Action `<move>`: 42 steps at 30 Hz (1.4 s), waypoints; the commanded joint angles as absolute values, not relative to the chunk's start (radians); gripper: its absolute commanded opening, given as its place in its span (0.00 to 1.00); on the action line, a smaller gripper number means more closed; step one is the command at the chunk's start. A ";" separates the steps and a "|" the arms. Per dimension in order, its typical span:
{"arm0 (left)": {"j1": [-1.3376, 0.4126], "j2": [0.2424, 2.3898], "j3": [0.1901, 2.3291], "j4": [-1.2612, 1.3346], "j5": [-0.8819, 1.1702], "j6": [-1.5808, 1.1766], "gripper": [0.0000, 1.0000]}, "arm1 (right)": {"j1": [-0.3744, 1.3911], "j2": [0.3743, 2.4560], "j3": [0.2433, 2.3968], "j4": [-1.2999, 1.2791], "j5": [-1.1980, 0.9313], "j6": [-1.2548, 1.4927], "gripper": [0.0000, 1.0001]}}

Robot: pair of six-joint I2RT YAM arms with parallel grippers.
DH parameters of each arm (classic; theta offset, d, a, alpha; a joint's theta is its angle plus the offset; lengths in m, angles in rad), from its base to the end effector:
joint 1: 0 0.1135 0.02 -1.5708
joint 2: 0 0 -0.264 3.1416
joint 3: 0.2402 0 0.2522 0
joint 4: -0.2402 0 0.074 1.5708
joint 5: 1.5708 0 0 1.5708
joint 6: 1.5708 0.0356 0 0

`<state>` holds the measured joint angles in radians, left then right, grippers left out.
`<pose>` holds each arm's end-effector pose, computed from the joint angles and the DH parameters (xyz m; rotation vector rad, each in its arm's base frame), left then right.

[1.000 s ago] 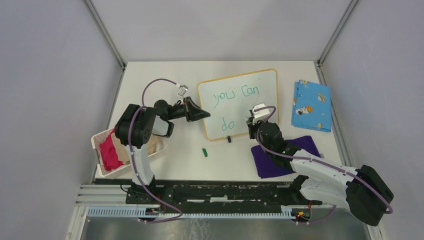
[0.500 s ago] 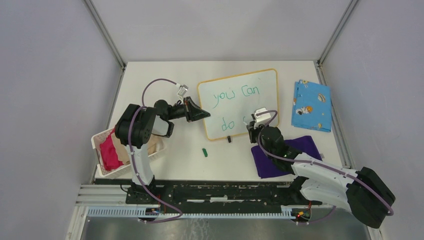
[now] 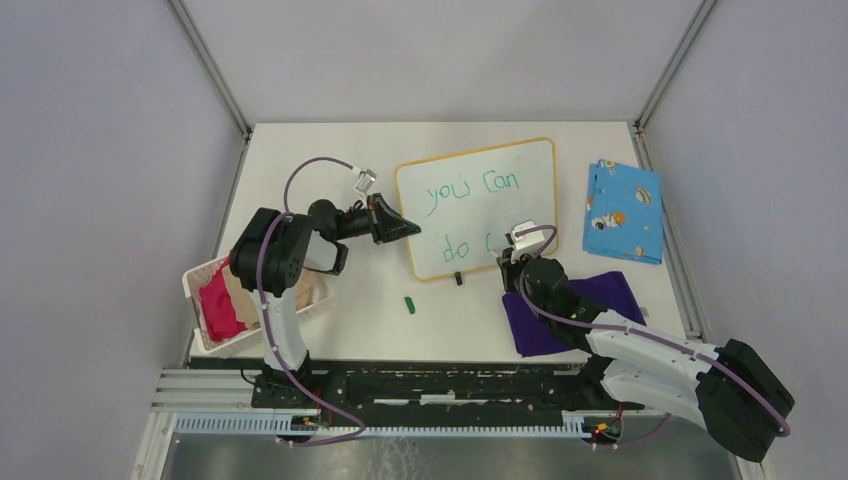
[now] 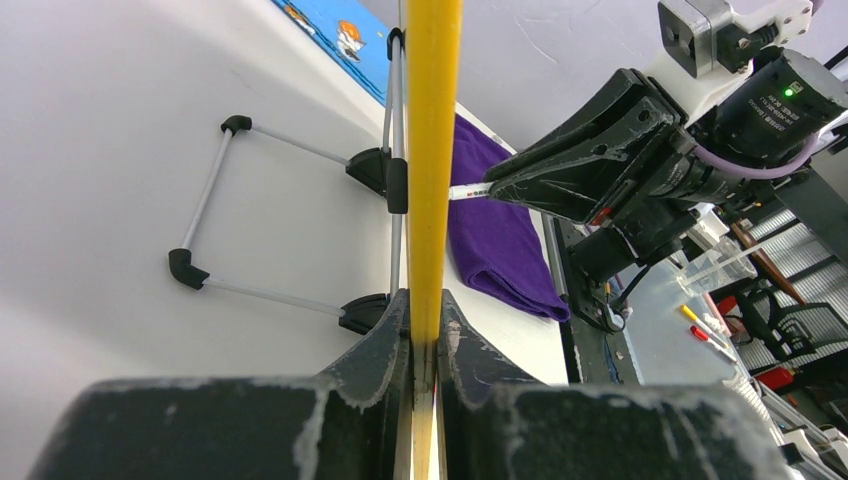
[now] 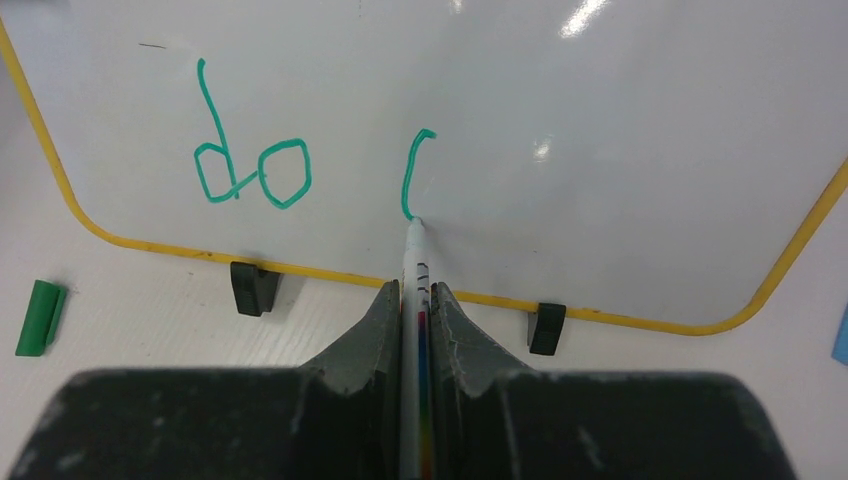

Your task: Write a sentence on the whiteboard

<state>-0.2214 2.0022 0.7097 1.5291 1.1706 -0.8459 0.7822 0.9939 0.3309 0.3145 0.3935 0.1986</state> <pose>0.3253 -0.1068 0.1549 0.6471 1.5863 -1.5946 0.1561 0.1358 0.1948 -0.2900 1.8799 0.2904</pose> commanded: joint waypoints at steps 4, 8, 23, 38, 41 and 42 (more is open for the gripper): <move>-0.242 2.022 0.721 1.572 1.221 -0.847 0.02 | 0.772 0.935 0.361 0.285 0.443 0.197 0.00; -0.242 2.025 0.722 1.572 1.221 -0.847 0.02 | 0.772 0.911 0.377 0.310 0.364 0.185 0.00; -0.242 2.025 0.721 1.571 1.221 -0.845 0.02 | 0.772 0.996 0.436 0.376 0.324 0.209 0.00; -0.242 2.026 0.722 1.568 1.223 -0.845 0.02 | 0.764 1.035 0.420 0.356 0.409 0.207 0.00; -0.242 2.025 0.721 1.568 1.223 -0.844 0.02 | 0.758 1.037 0.418 0.351 0.413 0.210 0.00; -0.242 2.025 0.721 1.569 1.222 -0.844 0.02 | 0.756 1.036 0.417 0.350 0.414 0.210 0.00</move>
<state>-0.2214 2.0022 0.7116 1.5288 1.1713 -0.8459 0.7715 1.0294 0.3927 0.3218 0.3714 0.2028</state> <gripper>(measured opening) 0.152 0.170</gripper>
